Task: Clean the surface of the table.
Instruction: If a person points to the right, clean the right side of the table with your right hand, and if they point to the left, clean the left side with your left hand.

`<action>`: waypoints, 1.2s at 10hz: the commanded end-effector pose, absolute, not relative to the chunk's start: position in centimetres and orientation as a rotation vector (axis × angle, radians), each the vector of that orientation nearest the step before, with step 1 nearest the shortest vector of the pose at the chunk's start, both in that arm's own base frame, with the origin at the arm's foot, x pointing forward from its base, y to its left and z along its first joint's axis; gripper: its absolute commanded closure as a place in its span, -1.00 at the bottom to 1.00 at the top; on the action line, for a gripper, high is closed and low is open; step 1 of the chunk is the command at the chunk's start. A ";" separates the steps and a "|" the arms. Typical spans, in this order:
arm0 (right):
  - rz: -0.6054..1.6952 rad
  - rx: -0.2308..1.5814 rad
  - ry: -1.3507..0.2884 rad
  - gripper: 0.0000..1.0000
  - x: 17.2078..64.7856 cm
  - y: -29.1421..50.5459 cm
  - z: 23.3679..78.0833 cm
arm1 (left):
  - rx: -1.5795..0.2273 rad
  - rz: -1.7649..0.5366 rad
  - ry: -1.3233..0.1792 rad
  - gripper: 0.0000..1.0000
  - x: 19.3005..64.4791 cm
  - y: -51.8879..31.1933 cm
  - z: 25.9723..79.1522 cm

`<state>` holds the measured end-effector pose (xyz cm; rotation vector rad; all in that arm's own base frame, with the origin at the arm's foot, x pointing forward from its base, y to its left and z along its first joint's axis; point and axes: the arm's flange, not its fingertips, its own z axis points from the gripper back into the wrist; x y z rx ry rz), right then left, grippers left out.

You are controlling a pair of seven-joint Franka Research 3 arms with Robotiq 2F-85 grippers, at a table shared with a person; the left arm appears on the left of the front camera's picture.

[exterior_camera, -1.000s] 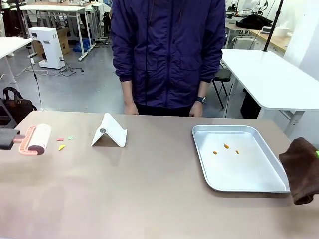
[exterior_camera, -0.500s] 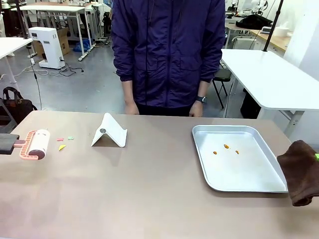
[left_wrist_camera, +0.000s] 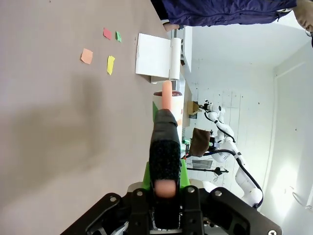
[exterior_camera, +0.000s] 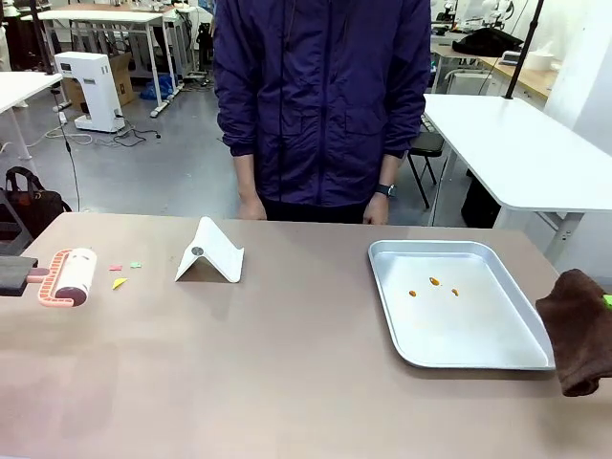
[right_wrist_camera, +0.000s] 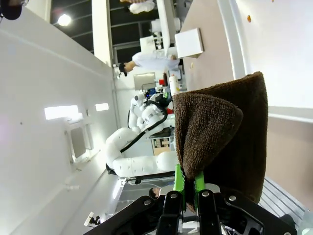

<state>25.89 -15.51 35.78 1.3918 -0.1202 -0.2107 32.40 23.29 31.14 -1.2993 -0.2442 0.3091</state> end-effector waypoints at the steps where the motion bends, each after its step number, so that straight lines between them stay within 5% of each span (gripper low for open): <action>1: -0.208 1.396 -0.127 1.00 25.8 -15.5 36.4 | -1.315 0.303 -0.241 1.00 32.1 23.2 31.3; 12: -0.208 1.396 -0.127 1.00 25.8 -15.5 36.4 | -1.315 0.303 -0.241 1.00 32.1 23.2 31.3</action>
